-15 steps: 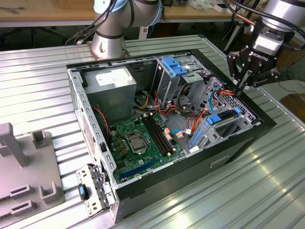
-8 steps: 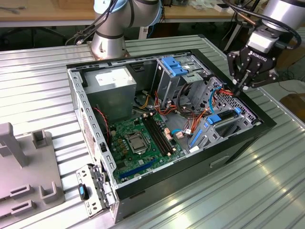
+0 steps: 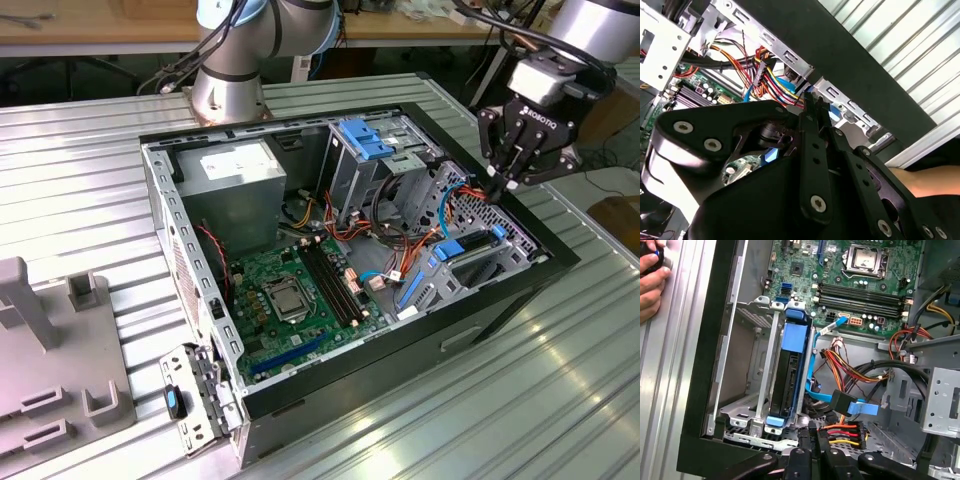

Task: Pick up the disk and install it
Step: 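Insert the disk into the insertion slot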

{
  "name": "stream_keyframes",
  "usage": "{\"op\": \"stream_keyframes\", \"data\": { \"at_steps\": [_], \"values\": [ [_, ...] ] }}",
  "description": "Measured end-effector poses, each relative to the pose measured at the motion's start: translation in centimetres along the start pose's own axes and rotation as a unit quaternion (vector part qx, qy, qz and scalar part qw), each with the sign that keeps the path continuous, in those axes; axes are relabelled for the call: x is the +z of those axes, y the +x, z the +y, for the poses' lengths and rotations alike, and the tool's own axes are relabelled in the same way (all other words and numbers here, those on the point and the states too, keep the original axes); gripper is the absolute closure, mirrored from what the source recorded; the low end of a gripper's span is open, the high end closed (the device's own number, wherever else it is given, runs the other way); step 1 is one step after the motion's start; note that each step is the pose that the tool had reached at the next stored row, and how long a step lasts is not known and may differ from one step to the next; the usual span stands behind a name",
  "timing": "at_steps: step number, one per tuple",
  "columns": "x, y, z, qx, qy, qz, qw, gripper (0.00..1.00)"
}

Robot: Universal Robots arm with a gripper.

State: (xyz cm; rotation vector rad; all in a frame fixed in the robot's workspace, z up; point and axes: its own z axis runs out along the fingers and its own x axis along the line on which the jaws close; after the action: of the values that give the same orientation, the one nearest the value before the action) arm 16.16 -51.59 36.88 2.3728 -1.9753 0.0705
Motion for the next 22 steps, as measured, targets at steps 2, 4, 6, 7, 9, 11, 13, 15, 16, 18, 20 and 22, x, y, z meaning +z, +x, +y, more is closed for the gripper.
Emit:
{"op": "stream_keyframes", "data": {
  "at_steps": [2,4,6,7,9,11,13,15,16,18,20,22],
  "values": [
    [0.01,0.05,0.32,0.0,0.0019,-0.001,1.0,0.84],
    [0.11,0.04,0.67,0.0,0.0064,-0.0032,1.0,0.84],
    [0.43,0.02,0.73,0.016,0.0126,-0.0019,0.9998,0.84],
    [0.43,0.02,0.74,0.019,0.0124,-0.0018,0.9997,0.84],
    [0.45,0.03,0.84,0.022,0.0122,-0.0018,0.9997,0.84],
    [0.47,0.04,0.99,0.024,0.0121,-0.002,0.9996,0.84],
    [0.49,0.01,1.11,0.026,0.0119,-0.0019,0.9996,0.84],
    [0.56,0.0,1.14,0.048,0.0105,-0.0017,0.9988,0.84],
    [0.58,0.0,1.15,0.053,0.0102,-0.0017,0.9985,0.84],
    [0.61,-0.01,1.15,0.057,0.0104,-0.0018,0.9983,0.84],
    [0.66,-0.03,1.27,0.059,0.0111,-0.0018,0.9982,0.84],
    [0.71,-0.1,1.65,0.059,0.0125,-0.0015,0.9982,0.84]
  ]
}}
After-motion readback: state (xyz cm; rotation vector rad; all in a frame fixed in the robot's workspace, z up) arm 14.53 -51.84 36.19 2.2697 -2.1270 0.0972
